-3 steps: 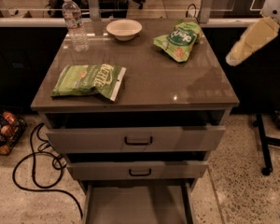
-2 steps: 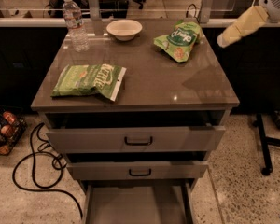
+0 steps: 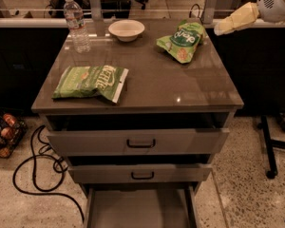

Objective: Pick green jalapeno chip bag from top drawer and place on counter

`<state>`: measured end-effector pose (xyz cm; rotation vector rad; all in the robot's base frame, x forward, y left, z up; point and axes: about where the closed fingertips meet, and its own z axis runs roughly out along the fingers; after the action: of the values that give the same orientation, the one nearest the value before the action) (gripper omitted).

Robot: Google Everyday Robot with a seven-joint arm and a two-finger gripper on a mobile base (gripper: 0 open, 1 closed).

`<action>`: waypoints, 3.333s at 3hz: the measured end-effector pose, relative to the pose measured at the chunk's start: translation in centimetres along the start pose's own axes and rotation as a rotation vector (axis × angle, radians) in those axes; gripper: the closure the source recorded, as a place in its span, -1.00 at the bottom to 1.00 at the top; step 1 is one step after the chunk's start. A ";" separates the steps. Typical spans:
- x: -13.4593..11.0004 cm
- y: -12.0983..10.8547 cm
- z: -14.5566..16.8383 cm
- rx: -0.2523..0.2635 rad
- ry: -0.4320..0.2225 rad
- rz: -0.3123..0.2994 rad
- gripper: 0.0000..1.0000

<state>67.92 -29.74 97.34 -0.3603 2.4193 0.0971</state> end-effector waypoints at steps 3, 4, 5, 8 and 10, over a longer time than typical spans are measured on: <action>-1.6 1.3 2.6 0.023 -0.033 0.134 -1.00; -5.0 3.6 6.4 -0.031 -0.110 0.234 -1.00; -8.2 5.4 10.6 -0.088 -0.164 0.341 -1.00; -10.1 7.1 17.9 -0.076 -0.143 0.427 -1.00; -9.9 6.4 23.6 0.064 -0.074 0.434 -1.00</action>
Offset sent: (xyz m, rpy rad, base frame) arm 0.0007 0.0010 -0.0018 0.0376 0.0130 -0.0455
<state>88.00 -17.47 85.47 0.1987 2.3820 0.2187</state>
